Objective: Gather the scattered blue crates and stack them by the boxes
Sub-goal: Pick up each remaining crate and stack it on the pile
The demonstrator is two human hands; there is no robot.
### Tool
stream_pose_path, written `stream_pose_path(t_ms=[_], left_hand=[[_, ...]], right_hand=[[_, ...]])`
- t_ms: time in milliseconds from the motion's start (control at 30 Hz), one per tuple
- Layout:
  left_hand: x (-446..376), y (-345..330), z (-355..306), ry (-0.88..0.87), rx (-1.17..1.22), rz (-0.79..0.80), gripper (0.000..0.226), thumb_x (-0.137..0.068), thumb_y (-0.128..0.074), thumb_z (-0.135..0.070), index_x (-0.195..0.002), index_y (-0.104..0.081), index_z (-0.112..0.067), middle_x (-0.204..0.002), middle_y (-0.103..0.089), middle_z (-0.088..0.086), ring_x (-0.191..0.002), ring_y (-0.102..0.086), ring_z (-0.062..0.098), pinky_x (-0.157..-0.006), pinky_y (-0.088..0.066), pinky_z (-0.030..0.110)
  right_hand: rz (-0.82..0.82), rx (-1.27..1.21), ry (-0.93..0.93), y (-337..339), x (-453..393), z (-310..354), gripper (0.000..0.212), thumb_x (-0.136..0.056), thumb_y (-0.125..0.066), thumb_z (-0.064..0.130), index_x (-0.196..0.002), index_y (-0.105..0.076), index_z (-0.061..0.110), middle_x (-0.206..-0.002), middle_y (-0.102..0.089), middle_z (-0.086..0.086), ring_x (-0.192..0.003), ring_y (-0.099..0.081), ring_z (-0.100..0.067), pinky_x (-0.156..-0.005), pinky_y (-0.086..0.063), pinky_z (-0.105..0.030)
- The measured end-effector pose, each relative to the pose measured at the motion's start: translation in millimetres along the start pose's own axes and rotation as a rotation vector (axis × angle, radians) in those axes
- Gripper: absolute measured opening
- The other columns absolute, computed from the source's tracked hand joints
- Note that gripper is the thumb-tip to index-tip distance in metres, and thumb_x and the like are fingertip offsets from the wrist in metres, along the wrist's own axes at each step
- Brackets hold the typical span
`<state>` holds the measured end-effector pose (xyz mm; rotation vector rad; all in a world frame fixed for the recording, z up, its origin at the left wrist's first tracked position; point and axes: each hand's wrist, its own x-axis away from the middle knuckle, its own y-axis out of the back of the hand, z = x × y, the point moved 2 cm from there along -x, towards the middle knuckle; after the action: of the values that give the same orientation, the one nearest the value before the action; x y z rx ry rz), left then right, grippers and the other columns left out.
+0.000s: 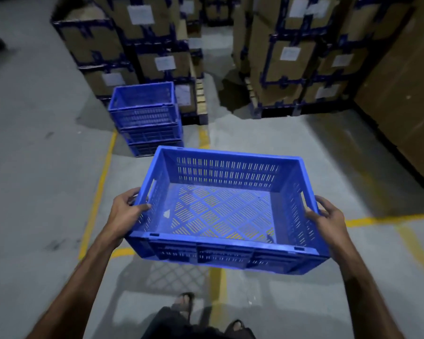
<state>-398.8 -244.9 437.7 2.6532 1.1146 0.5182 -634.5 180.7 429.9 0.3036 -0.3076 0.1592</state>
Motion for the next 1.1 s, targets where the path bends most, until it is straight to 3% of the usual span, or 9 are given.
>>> stream_pose_path(t_ms=[100, 167, 267, 367, 467, 533, 667, 833, 1100], left_hand=[[14.6, 20.1, 9.0, 0.023, 0.047, -0.075, 0.041, -0.087, -0.070, 0.008, -0.121, -0.069, -0.016, -0.104, -0.075, 0.003, -0.080, -0.072, 0.006, -0.065, -0.058, 0.026], [22.4, 33.7, 15.6, 0.031, 0.077, -0.123, 0.040, -0.088, -0.068, 0.010, -0.111, -0.070, -0.022, -0.100, -0.075, -0.001, -0.075, -0.072, 0.000, -0.063, -0.059, 0.020], [27.1, 55.4, 25.4, 0.055, 0.113, -0.180, 0.044, -0.087, -0.068, 0.011, -0.098, -0.069, -0.032, -0.092, -0.076, -0.010, -0.073, -0.072, 0.000, -0.063, -0.060, 0.021], [23.0, 82.1, 38.1, 0.078, 0.148, -0.227, 0.040, -0.087, -0.068, 0.011, -0.102, -0.070, -0.026, -0.092, -0.077, -0.005, -0.077, -0.072, 0.009, -0.065, -0.060, 0.025], [8.6, 111.2, 50.5, 0.089, 0.176, -0.250, 0.039, -0.087, -0.068, 0.011, -0.112, -0.070, -0.018, -0.101, -0.075, 0.003, -0.073, -0.072, 0.002, -0.061, -0.058, 0.019], [-3.9, 130.7, 55.3, 0.089, 0.192, -0.262, 0.039, -0.088, -0.067, 0.011, -0.115, -0.070, -0.016, -0.102, -0.076, 0.004, -0.073, -0.071, 0.002, -0.063, -0.059, 0.020], [-35.1, 169.3, 58.7, 0.074, 0.223, -0.277, 0.037, -0.088, -0.065, 0.013, -0.115, -0.068, -0.013, -0.100, -0.075, 0.007, -0.069, -0.071, 0.002, -0.062, -0.058, 0.019], [-76.3, 219.4, 61.6, 0.056, 0.243, -0.286, 0.039, -0.089, -0.065, 0.013, -0.121, -0.068, -0.010, -0.099, -0.076, 0.005, -0.071, -0.072, 0.003, -0.061, -0.058, 0.020], [-134.6, 278.3, 55.6, 0.040, 0.210, -0.308, 0.035, -0.090, -0.064, 0.011, -0.117, -0.067, -0.012, -0.098, -0.074, 0.005, -0.067, -0.071, 0.003, -0.064, -0.060, 0.023]], right_hand=[[0.088, 0.032, 0.008, -20.3, -7.6, 8.6, 0.037, -0.095, -0.064, 0.001, -0.115, -0.064, 0.032, -0.074, -0.077, 0.008, -0.067, -0.070, -0.022, -0.072, -0.060, -0.049], [0.131, 0.035, 0.012, -36.6, -11.7, 14.7, 0.034, -0.096, -0.065, 0.004, -0.113, -0.064, 0.033, -0.079, -0.078, 0.005, -0.071, -0.071, -0.026, -0.075, -0.060, -0.053], [0.178, 0.056, 0.017, -65.8, -19.2, 27.0, 0.042, -0.095, -0.067, 0.006, -0.132, -0.060, 0.025, -0.090, -0.077, -0.002, -0.070, -0.073, -0.022, -0.075, -0.061, -0.052], [0.222, 0.077, 0.026, -100.0, -25.3, 40.4, 0.046, -0.095, -0.068, 0.007, -0.137, -0.058, 0.022, -0.098, -0.077, -0.007, -0.072, -0.074, -0.023, -0.076, -0.062, -0.053], [0.248, 0.086, 0.032, -136.0, -26.7, 55.8, 0.048, -0.095, -0.069, 0.009, -0.140, -0.058, 0.023, -0.102, -0.077, -0.009, -0.078, -0.075, -0.029, -0.075, -0.062, -0.059], [0.253, 0.083, 0.046, -161.7, -25.5, 68.0, 0.046, -0.095, -0.069, 0.009, -0.137, -0.059, 0.022, -0.099, -0.078, -0.008, -0.075, -0.075, -0.028, -0.072, -0.062, -0.057], [0.251, 0.066, 0.090, -212.5, -19.2, 96.3, 0.034, -0.098, -0.065, 0.009, -0.126, -0.059, 0.027, -0.082, -0.075, -0.006, -0.058, -0.071, -0.012, -0.057, -0.061, -0.036], [0.249, 0.058, 0.126, -276.2, -18.9, 120.6, 0.039, -0.099, -0.063, 0.008, -0.135, -0.058, 0.020, -0.087, -0.074, -0.011, -0.064, -0.068, -0.022, -0.073, -0.060, -0.048], [0.268, 0.046, 0.145, -356.7, -24.6, 152.3, 0.036, -0.099, -0.063, 0.005, -0.129, -0.056, 0.023, -0.083, -0.074, -0.003, -0.053, -0.069, -0.009, -0.051, -0.060, -0.030]])
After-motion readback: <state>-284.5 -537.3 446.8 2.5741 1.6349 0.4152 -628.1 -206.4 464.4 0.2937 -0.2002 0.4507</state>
